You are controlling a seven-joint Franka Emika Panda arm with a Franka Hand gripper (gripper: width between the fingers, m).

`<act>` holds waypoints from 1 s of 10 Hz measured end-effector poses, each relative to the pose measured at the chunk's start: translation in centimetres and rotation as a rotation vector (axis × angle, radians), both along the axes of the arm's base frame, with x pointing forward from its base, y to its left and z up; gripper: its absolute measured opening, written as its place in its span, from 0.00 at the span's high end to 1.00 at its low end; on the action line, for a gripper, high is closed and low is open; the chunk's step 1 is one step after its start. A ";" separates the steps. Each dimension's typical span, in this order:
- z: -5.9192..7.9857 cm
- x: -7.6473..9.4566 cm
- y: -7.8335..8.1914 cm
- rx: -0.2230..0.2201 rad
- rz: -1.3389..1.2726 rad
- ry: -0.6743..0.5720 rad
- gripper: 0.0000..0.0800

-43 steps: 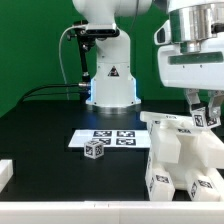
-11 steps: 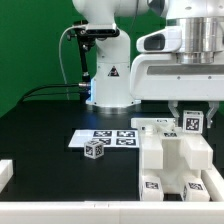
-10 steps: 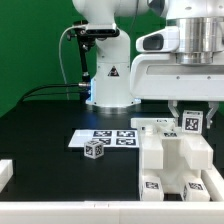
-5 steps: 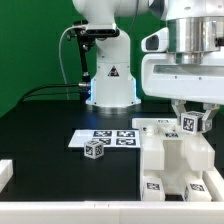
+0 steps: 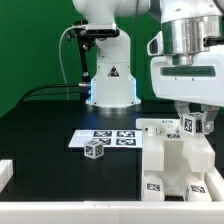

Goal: Assemble chair

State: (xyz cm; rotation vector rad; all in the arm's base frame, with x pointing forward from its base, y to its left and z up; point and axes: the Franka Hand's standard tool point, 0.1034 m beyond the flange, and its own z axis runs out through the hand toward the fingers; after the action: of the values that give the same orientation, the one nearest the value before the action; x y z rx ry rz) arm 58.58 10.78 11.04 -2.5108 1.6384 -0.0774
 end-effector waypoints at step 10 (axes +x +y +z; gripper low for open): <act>0.4 0.2 0.5 -0.157 1.214 -0.026 0.19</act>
Offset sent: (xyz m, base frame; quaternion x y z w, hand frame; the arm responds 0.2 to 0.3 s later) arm 0.0006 0.0039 0.0046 -0.0038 -0.0278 -0.4292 0.9028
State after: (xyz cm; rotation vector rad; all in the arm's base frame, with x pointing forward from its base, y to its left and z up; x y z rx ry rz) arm 58.79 11.27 11.46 -3.1021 -0.1014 -0.0964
